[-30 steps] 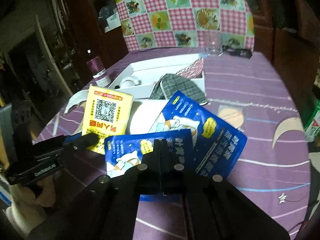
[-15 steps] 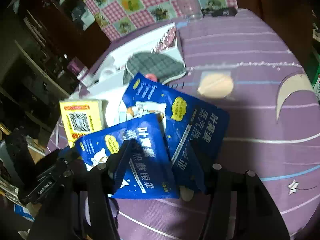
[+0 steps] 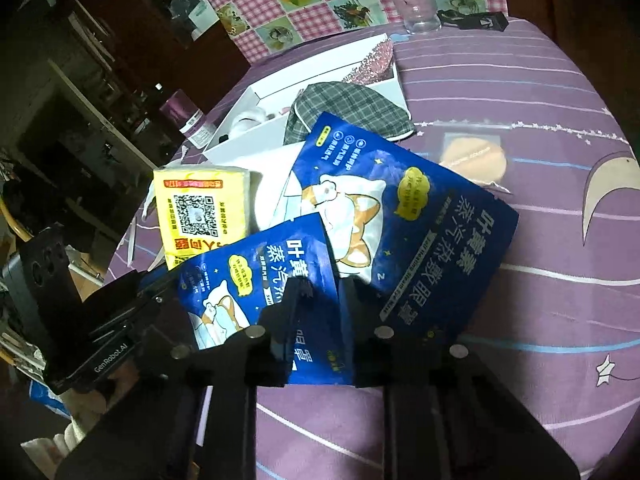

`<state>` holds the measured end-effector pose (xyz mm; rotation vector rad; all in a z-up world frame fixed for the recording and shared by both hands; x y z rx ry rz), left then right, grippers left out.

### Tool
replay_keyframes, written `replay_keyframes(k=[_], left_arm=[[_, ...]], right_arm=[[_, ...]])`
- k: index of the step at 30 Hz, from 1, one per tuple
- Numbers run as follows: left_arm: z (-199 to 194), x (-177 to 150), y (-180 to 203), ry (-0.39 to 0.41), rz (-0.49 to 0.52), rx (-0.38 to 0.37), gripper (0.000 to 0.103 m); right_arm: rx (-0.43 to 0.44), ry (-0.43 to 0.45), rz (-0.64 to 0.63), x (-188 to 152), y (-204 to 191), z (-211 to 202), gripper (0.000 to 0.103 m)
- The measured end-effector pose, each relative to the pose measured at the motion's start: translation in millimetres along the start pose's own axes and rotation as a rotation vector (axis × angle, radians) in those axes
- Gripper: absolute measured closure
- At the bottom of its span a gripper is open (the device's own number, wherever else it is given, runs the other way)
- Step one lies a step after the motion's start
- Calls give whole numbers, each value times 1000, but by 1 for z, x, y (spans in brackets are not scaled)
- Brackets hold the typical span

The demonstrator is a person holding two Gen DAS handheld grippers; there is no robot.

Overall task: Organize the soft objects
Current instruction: 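Lift the blue packet with the right gripper toward the white box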

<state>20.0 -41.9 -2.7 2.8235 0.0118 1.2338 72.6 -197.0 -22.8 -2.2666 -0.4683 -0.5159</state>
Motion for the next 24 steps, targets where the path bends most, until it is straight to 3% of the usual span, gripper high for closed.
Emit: replay_keyframes(k=[7,19,24], left_arm=[[3,2,5,-3,7,20,88],[-3,4,-3,24,-23,8,88],[-6,6,-11,37,-58,12,88]], right_arm=[[27,38,26,4,-2,0,98],[104,218,15,20,-11,-33,101],[135,348,32,28,-7,-62,102]])
Point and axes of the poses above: each gripper's, at about its wrist camera, not at the fingertips, and z roughly the way its jaws point, y to its right, x to its top, the point moved 6 cm from there along z, roughly the way its jaws point, and after that the axes turned 12 degrees about x, right-handed, at the moved point
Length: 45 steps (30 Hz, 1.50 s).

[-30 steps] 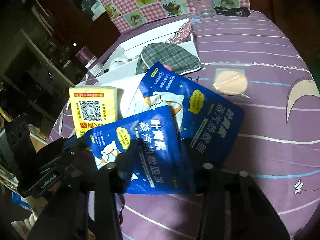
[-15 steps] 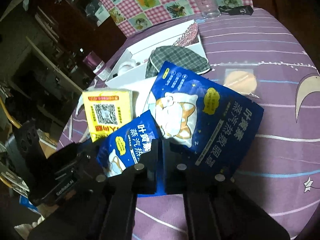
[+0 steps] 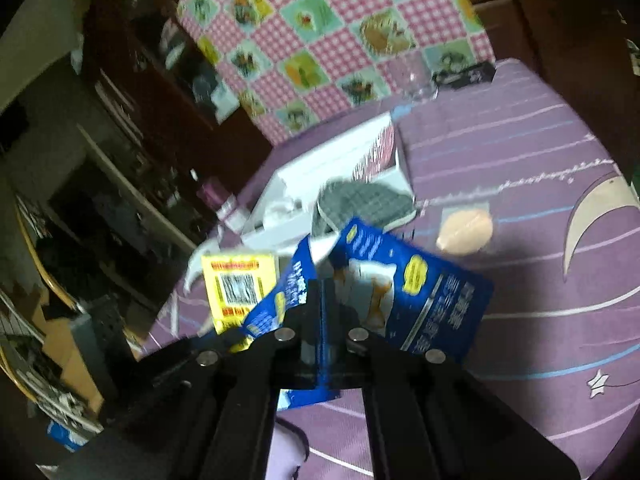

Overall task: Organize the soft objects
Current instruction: 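Lift the blue packet with the right gripper toward the white box, then carry the blue packet into the box while the left gripper carries the yellow tissue pack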

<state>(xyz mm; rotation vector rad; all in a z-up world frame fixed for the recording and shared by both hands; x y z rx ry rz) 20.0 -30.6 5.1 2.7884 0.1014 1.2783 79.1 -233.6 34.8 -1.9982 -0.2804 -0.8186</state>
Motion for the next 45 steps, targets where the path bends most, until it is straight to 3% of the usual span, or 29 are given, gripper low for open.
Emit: replay_keyframes(k=[3,6,9,13,18,23,28,32,33,36,45], left_arm=[[-4,2,-4,21,-16,8,88],[-10,4,-8,44,-37,6,88],[-19,7,-10,79,-66,-52,89],[-15,6,3,43,-28,-120,89],[10,-3,10,-48,27,-9,89],[13,-5,7,-54,12,-14,88],[13,-6,8,-56,10,-15,88],[12,-6,8,-54,11,-15,88],[12,-5,8,-51,12,-14,88],[6,-2,9,-23,16,-18,89],[-28,32,-3,30,-46,-43,90]], right_arm=[[-8,65,17,8,4,-11,102],[-19,70,42,8,9,-9,102],[-24,52,45,7,10,-3,102],[-4,10,29,2,4,5,102],[29,-50,14,-7,-1,14,101],[78,-105,35,-13,0,20,96],[20,-199,11,-27,2,36,79],[-20,-232,-32,-34,-1,45,80],[-25,-228,-48,-35,-3,45,89],[-21,-204,-67,-32,-6,40,95],[-63,-119,-88,5,-40,13,96]])
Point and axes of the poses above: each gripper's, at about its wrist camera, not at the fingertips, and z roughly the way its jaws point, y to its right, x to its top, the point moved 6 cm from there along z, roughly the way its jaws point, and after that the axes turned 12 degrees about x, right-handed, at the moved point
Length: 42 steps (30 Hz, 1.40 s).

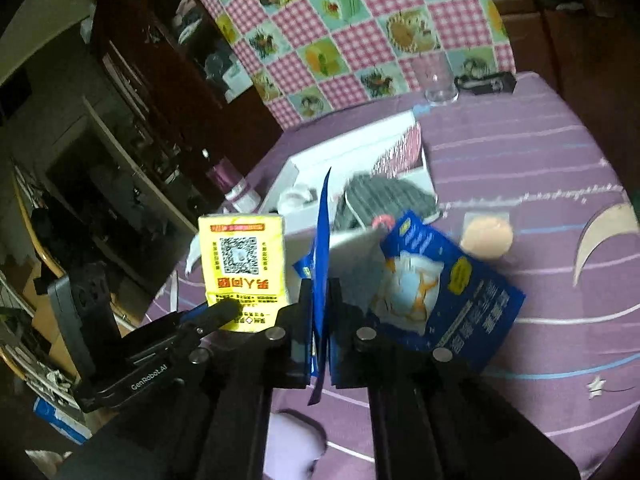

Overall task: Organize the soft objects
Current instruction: 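Carry the blue packet into the box while the left gripper carries the yellow tissue pack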

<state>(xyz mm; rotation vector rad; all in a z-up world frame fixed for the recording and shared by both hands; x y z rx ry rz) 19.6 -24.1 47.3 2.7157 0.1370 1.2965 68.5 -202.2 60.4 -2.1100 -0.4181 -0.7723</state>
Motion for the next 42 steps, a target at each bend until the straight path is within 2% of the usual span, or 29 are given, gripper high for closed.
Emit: replay_keyframes(k=[5,9,11,16,18,21,26,31,33,35,39,42], left_arm=[[-12,42,-9,42,-45,-9,90],[-6,71,-21,50,-81,-11,90],[4,84,-29,34,-106,-32,90],[41,110,-59,-20,-203,-32,90],[62,115,-68,-64,-238,-34,90],[96,117,-78,-138,-270,-29,90],[152,108,-76,-265,-344,-82,90],[181,90,-67,-335,-335,-56,90],[188,82,-66,-343,-325,-23,90],[190,80,-67,-342,-336,-34,90],[197,80,-67,-339,-355,-50,88],[195,78,-65,-318,-325,-28,79]], right_arm=[[-37,14,-7,40,-17,-7,96],[-23,38,20,77,-19,2,96],[-22,37,41,94,-15,13,96],[4,45,103,135,-1,52,96],[25,46,130,145,7,68,96],[56,31,183,153,23,97,96],[23,34,197,162,43,129,96],[55,53,236,170,61,142,96],[87,50,244,165,64,148,96],[116,23,255,161,66,158,96],[107,-17,282,152,70,175,96],[90,-39,291,146,74,184,96]])
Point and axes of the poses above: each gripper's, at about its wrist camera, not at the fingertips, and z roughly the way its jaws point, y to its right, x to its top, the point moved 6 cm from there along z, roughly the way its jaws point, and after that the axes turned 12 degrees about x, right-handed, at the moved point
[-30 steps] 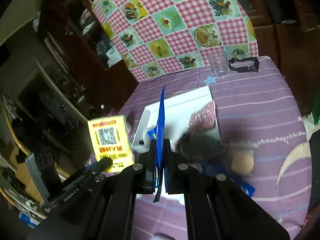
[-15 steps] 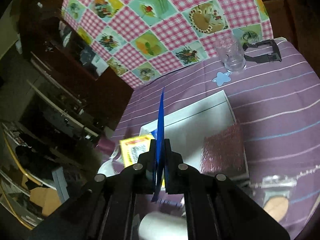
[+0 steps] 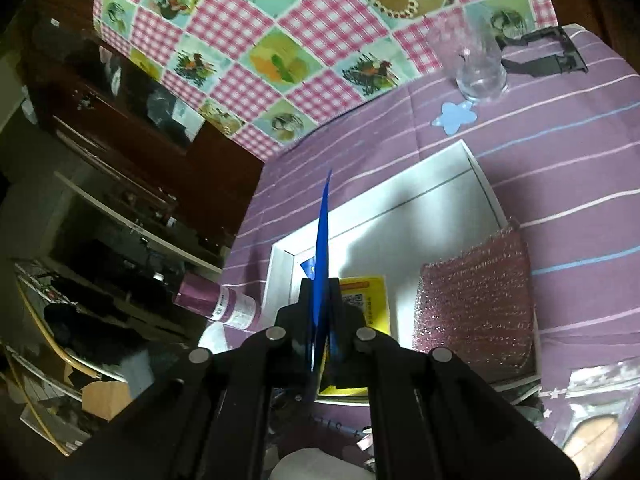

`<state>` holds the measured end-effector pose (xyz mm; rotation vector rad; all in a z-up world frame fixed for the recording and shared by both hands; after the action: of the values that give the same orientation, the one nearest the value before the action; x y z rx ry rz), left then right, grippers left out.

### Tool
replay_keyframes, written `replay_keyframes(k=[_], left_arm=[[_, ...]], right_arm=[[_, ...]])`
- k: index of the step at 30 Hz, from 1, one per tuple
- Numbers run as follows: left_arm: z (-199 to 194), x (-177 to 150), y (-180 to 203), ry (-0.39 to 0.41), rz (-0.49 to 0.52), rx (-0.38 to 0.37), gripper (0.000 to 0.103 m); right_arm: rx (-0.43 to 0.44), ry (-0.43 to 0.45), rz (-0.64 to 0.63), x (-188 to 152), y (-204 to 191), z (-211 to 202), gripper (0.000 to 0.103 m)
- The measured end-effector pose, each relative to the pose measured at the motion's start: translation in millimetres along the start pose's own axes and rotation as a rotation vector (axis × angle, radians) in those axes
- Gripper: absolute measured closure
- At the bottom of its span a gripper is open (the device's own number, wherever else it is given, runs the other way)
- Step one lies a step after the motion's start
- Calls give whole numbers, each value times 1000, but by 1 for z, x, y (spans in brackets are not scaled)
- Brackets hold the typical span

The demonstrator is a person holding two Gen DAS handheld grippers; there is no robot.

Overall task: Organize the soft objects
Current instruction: 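Carry the blue packet into the box while the left gripper carries the yellow tissue pack, then open both grippers in the box and withdraw them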

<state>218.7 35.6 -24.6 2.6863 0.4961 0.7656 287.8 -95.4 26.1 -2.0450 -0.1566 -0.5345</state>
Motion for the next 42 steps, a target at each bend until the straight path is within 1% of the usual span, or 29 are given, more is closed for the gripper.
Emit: replay_keyframes(k=[2,3,4,5,7,9,10,11,12,13,15,16,17,18,20,21,22,25,28,30,31,35,40,42], left_arm=[[-6,0,0,29,28,25,61],[-10,-2,-1,44,45,46,56],[-16,-3,-1,60,63,68,47],[-22,-3,0,78,75,76,40],[-35,-4,1,111,104,105,36],[-47,-5,1,145,124,133,35],[-52,-5,0,159,128,143,34],[-57,-4,-1,176,131,156,32],[-61,-2,-1,196,131,169,31],[-65,0,-2,218,131,182,30],[-74,2,-1,265,138,204,30],[-79,3,-2,283,141,220,30],[-84,3,-3,298,142,233,30],[-90,4,-3,315,138,237,30],[-105,2,-7,363,125,222,30],[-111,2,-9,382,120,222,29],[-115,3,-11,393,119,227,25],[-130,0,-16,427,127,255,23],[-138,-6,-19,418,144,273,19],[-139,-14,-20,402,165,286,18],[-140,-19,-20,400,175,289,17],[-138,-41,-19,377,201,258,15],[-133,-65,-15,346,210,239,15],[-131,-74,-13,349,219,240,15]], right_arm=[[-1,-15,18,-2,6,3,96],[-3,-27,29,-4,9,6,96],[-14,-35,36,-5,12,8,96],[-27,-39,37,-5,14,9,96],[-56,-57,41,-8,21,13,96],[-63,-97,48,-12,25,20,95],[-67,-119,52,-15,28,23,92],[-93,-146,55,-18,32,28,92],[-126,-159,54,-20,35,30,89],[-186,-166,46,-21,38,30,81],[-268,-163,8,-20,39,27,72],[-321,-161,-30,-19,36,22,65],[-349,-157,-57,-18,32,17,61],[-359,-150,-73,-17,29,13,53],[-365,-125,-110,-13,19,2,48],[-368,-117,-126,-13,15,-3,47],[-377,-112,-143,-11,11,-7,46],[-398,-93,-204,-12,-5,-22,46],[-406,-66,-273,-18,-23,-40,46],[-406,-43,-317,-25,-35,-52,46],[-405,-32,-339,-30,-40,-59,46],[-395,-9,-406,-58,-49,-84,46],[-409,11,-460,-96,-41,-108,46],[-414,13,-470,-113,-33,-116,46]])
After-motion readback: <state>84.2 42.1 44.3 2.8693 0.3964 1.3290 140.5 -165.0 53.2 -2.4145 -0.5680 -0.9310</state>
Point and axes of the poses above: each gripper's, at about its wrist camera, not at the fingertips, and z roughly the way its jaws point, y to its right, x to its top, the point moved 6 cm from there along z, roughly the way its jaws point, and after that the axes turned 12 degrees about x, right-handed, at the moved point
